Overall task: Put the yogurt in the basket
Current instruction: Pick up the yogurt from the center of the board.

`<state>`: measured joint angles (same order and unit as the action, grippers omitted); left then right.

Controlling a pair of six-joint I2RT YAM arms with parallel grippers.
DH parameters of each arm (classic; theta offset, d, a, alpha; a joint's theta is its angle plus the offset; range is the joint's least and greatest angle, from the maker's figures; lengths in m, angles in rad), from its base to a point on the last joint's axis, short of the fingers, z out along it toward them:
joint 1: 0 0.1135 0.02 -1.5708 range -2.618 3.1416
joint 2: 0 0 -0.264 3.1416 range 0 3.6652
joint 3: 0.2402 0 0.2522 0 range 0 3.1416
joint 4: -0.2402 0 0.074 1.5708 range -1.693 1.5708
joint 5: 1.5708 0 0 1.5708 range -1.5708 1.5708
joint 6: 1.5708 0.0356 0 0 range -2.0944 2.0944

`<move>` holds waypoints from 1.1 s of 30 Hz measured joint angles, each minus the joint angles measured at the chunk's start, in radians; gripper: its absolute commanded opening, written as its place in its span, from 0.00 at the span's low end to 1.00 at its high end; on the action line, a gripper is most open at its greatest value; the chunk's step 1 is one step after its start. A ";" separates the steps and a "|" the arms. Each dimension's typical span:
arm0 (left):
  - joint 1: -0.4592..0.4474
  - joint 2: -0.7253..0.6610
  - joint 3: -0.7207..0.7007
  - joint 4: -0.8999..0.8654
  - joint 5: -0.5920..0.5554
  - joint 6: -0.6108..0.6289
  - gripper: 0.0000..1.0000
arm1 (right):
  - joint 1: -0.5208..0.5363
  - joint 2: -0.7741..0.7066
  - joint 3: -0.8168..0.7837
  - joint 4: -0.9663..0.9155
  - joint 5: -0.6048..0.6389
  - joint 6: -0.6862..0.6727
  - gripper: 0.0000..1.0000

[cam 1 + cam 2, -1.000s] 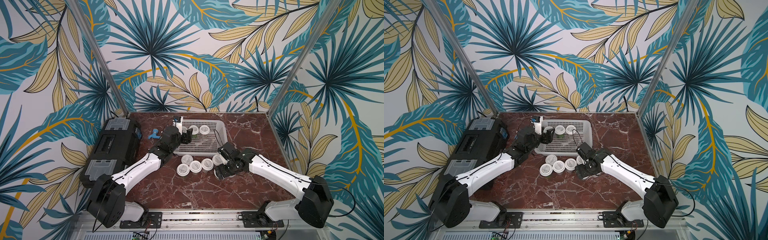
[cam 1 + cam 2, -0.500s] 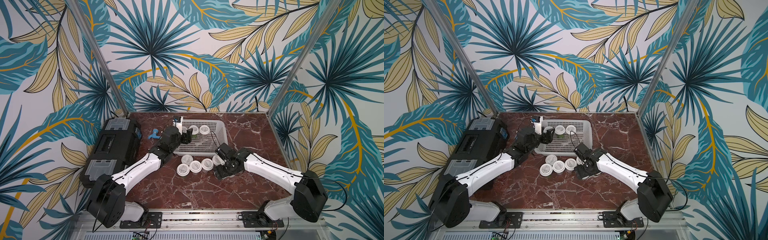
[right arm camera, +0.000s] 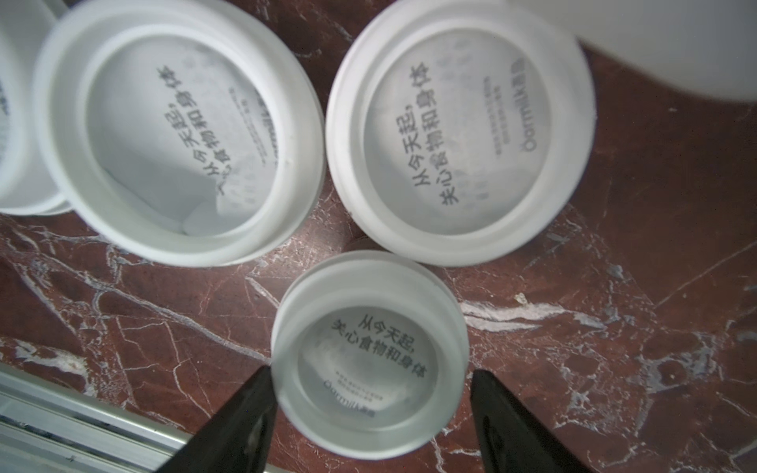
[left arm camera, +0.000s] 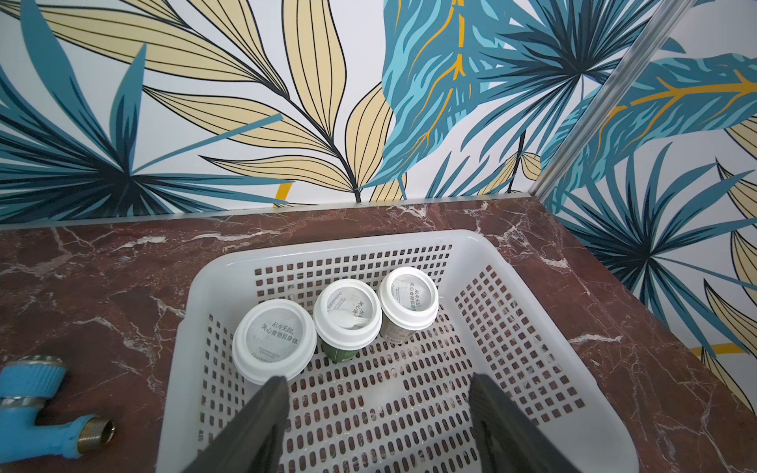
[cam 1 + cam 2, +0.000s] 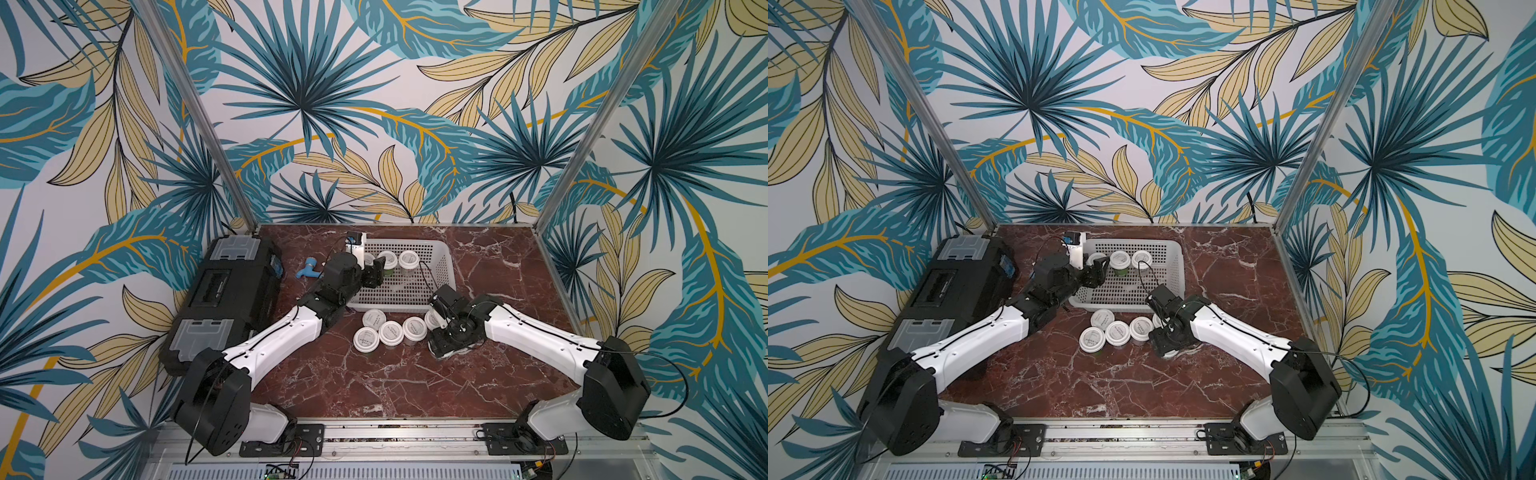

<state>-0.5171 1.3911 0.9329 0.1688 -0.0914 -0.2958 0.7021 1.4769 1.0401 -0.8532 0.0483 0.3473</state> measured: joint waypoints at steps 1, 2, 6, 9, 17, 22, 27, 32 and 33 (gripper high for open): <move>0.000 0.000 0.000 0.000 0.000 0.000 0.73 | 0.000 0.003 0.000 0.000 0.000 0.000 0.78; 0.000 0.000 0.000 0.000 0.000 0.000 0.73 | 0.001 0.007 0.002 0.000 0.000 0.000 0.78; 0.000 0.000 0.000 0.000 0.000 0.000 0.73 | 0.001 0.018 0.011 0.000 0.000 -0.004 0.76; 0.000 0.000 0.000 0.000 0.000 0.000 0.73 | 0.002 0.021 0.015 0.000 0.000 -0.007 0.74; 0.000 0.000 0.000 0.000 0.000 0.000 0.73 | 0.005 0.031 0.027 -0.007 0.003 -0.011 0.70; 0.000 0.000 0.000 0.000 0.000 0.000 0.73 | 0.007 0.031 0.032 -0.021 0.008 -0.014 0.69; 0.000 0.000 0.000 0.000 0.000 0.000 0.73 | 0.014 0.017 0.051 -0.063 0.019 -0.015 0.69; 0.001 0.000 0.000 0.000 0.001 0.000 0.73 | 0.019 -0.036 0.076 -0.113 0.029 -0.016 0.68; 0.001 0.000 0.000 0.000 0.000 0.000 0.73 | 0.019 -0.047 0.079 -0.121 0.031 -0.017 0.68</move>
<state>-0.5163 1.3911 0.9329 0.1684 -0.0910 -0.2958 0.7216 1.4300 1.1194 -0.9741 0.0795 0.3302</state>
